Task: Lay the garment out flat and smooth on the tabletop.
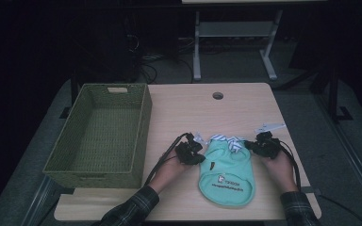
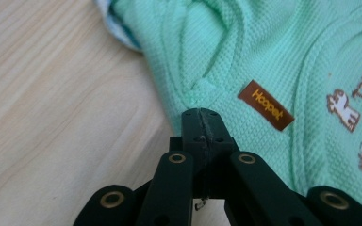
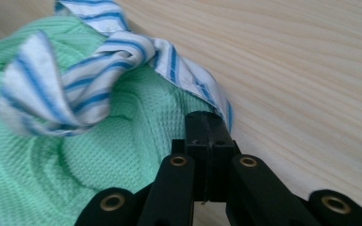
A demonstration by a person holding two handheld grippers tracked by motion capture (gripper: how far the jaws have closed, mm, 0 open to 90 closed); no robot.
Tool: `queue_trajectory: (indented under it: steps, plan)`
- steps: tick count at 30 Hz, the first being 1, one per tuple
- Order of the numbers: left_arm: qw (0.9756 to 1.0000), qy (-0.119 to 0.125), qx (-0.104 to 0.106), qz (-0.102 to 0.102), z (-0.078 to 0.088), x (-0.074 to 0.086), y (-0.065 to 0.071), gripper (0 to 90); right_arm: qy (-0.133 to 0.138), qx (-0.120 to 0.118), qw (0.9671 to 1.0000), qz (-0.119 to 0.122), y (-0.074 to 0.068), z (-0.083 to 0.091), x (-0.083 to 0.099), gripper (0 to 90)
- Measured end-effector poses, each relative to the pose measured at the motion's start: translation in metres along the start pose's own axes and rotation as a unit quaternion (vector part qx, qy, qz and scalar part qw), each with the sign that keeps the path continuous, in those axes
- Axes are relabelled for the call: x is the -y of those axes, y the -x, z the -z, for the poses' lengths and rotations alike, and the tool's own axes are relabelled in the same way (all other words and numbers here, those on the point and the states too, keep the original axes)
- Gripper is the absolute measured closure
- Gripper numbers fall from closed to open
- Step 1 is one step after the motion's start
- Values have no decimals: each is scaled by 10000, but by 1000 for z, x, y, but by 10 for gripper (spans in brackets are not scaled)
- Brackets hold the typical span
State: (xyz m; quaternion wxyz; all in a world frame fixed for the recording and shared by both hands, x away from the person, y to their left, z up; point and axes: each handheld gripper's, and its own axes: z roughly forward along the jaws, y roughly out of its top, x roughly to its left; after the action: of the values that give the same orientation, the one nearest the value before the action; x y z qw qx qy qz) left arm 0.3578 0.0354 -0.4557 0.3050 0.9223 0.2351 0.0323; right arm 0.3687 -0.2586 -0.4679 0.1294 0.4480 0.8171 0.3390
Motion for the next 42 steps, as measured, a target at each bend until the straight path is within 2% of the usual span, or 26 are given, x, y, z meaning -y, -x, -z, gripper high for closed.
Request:
queue_trajectory:
  steps: [2, 7, 10, 11, 12, 17, 20, 25, 26, 30, 35, 41, 42]
  plan:
    - [10000, 15, 47, 30, 0, -1, 0, 839, 52, -34, 10000, 34, -1, 1, -1, 892]
    - [10000, 82, 3, -46, 5, -7, 0, 827, 281, -209, 9994, -3, -2, 13, -5, 839]
    - [9998, 190, -29, -11, 10, -12, -3, 808, 357, -327, 9988, 6, 0, 19, -10, 781]
    - [9996, 271, -60, 18, 10, -14, -4, 796, 327, -369, 9988, -11, 2, 20, -11, 768]
    - [9996, 264, -79, -30, 12, -16, -6, 771, 355, -369, 9987, -7, 3, 21, -13, 750]
    - [9992, 378, -108, -9, 15, -27, -16, 689, 350, -420, 9985, -8, 8, 18, -19, 714]
    - [9985, 522, -158, 72, 14, -35, -25, 661, 307, -446, 9985, 45, 10, 13, -23, 702]
    - [9979, 594, -188, 150, 7, -44, -34, 644, 229, -488, 9985, 49, 12, 5, -24, 675]
    - [9975, 650, -222, 178, 3, -49, -40, 641, 218, -494, 9985, 26, 13, 3, -24, 669]
    - [9971, 675, -225, 257, -8, -56, -48, 627, 221, -553, 9982, 35, 15, -3, -24, 669]
    - [9984, 473, -124, 279, -24, -59, -53, 597, 139, -624, 9979, 42, 16, -8, -22, 665]
    - [9985, 409, -159, 325, -35, -55, -53, 614, 41, -657, 9978, 67, 14, -13, -21, 666]
    - [9988, 362, -194, 273, -36, -55, -53, 614, 38, -648, 9979, 84, 13, -13, -21, 667]
